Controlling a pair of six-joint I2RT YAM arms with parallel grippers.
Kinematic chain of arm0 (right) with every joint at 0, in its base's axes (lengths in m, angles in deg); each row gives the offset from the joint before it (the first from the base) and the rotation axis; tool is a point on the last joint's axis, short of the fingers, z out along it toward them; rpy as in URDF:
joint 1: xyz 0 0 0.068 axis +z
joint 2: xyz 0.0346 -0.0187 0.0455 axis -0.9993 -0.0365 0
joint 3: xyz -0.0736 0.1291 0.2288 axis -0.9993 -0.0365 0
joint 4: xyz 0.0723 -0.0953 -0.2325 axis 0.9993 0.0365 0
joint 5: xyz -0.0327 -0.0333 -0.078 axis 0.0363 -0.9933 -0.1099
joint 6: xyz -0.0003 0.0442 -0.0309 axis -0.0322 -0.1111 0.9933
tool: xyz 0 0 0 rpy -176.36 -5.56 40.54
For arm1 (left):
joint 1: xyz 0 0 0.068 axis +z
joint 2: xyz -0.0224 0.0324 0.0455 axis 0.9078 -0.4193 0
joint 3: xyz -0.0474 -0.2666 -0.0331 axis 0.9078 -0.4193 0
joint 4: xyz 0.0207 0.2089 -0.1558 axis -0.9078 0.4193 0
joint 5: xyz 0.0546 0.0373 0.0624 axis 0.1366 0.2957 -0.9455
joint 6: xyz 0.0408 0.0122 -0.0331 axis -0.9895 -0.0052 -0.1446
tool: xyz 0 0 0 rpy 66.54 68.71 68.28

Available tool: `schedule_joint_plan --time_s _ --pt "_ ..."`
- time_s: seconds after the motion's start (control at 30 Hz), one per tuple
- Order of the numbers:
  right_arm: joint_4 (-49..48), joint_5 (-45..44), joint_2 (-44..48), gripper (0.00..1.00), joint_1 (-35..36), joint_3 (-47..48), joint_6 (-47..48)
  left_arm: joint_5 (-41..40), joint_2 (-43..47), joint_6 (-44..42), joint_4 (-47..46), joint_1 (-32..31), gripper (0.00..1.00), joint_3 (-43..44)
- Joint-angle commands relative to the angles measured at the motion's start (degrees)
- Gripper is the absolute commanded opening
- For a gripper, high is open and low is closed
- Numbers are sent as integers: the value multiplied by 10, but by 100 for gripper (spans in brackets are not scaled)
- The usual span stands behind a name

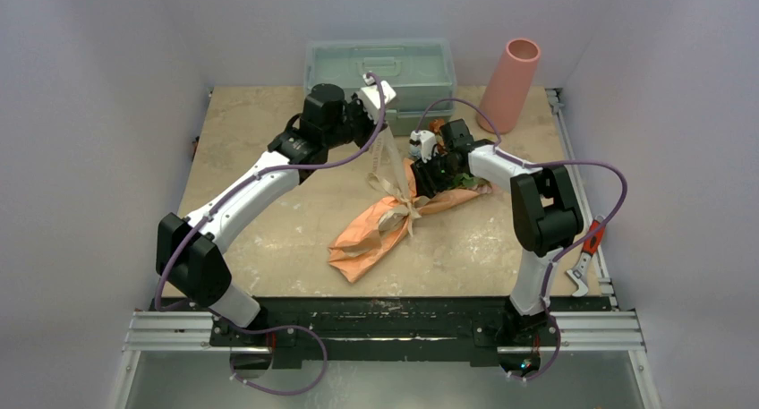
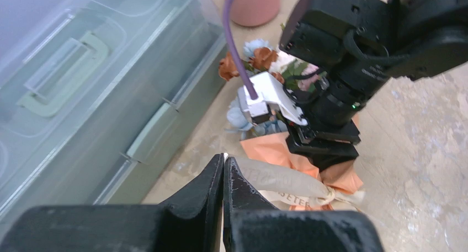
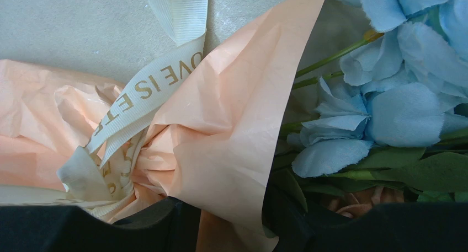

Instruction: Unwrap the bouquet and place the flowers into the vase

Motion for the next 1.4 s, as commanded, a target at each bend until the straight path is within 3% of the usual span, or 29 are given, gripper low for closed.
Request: schedule_joint_plan --time_s 0.0,0.5,0.73,0.97,1.37 --pt "6 -49 -32 49 -2 -11 19 -23 18 40 -15 30 0 53" --pt "8 -49 -33 49 -2 -12 20 -86 -8 26 -23 114 0 132" --pt "11 -51 -32 49 -2 -10 22 -174 -7 11 -24 139 0 124" --pt "18 -44 -24 50 -2 -3 20 -252 29 -16 3 171 0 60" --pt "61 -10 -8 53 -2 47 18 -280 33 -63 52 242 0 -136"
